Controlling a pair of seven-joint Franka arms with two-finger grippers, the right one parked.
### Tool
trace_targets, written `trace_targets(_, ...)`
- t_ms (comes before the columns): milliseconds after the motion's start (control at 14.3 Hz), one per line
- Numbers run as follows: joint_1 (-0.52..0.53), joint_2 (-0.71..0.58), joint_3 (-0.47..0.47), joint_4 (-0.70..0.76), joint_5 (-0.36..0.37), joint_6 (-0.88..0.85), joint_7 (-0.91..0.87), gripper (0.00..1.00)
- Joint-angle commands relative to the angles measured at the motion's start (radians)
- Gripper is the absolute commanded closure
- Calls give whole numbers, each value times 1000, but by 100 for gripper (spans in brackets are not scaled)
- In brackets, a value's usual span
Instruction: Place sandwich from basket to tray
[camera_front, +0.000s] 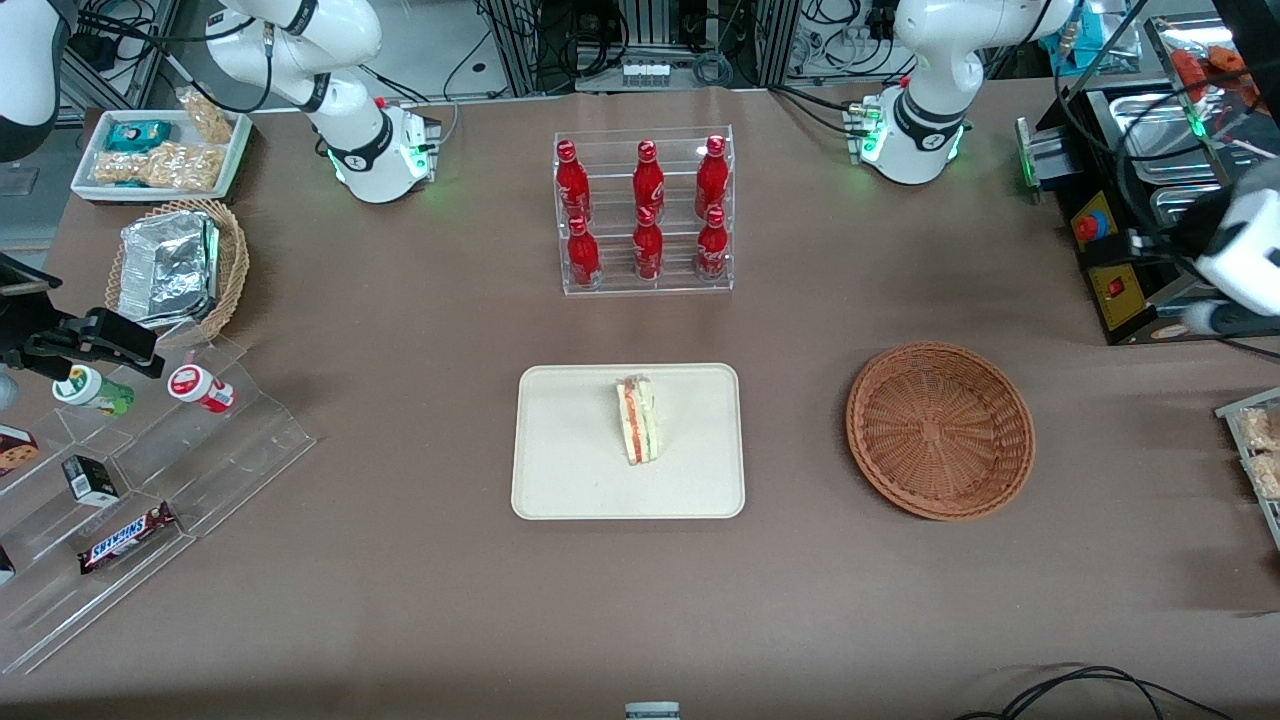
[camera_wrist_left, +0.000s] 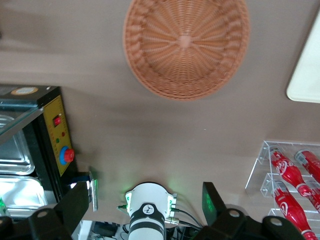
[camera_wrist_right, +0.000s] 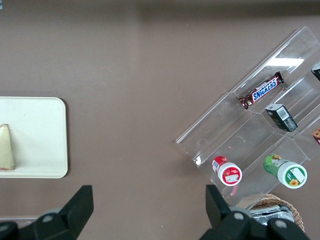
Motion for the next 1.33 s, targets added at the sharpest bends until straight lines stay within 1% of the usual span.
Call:
trace_targets(0, -30, -26, -33, 25, 2, 21, -10, 0)
trace_targets(70, -56, -60, -33, 3, 21, 64, -7, 0)
trace_targets(210, -61, -103, -33, -25, 22, 81, -15, 0)
trace_targets(490, -63, -115, -27, -29, 15, 69, -21, 0)
trace_targets(771, -75, -166, -27, -101, 22, 93, -20, 0)
trace_targets(841, -69, -166, -27, -100, 22, 92, -20, 0)
trace_targets(981, -64, -158, -27, -87, 12, 83, -88, 0)
trace_targets(1261, -66, -150, -30, -84, 22, 96, -90, 0)
